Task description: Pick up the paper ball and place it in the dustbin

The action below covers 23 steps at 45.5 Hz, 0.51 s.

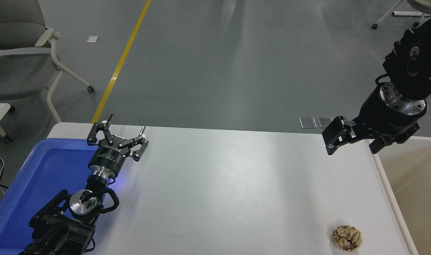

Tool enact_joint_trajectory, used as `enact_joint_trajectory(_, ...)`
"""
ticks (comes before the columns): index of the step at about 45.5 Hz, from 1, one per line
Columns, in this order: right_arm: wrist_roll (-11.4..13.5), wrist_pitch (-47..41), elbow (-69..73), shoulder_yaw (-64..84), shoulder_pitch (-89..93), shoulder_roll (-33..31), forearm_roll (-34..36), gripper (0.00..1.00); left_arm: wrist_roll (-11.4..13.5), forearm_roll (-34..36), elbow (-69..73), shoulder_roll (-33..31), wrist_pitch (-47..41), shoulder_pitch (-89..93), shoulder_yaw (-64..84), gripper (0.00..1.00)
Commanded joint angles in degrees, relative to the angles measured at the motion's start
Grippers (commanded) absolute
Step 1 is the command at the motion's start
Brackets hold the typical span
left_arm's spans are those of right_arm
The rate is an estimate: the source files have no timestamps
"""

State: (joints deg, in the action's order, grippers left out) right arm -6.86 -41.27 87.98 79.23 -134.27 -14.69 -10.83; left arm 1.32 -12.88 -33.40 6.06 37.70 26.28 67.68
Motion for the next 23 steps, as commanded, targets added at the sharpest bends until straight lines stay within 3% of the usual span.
enact_joint_trajectory(1,0.0,0.1,0.0,0.0,0.4,0.0,0.0,1.0,0.0,0.0,0.0,0.0,0.0,0.0,0.0,0.99)
enact_joint_trajectory(23,0.0,0.1,-0.3,0.0,1.2,0.5,0.0,1.0,0.0,0.0,0.0,0.0,0.0,0.0,0.0,0.99)
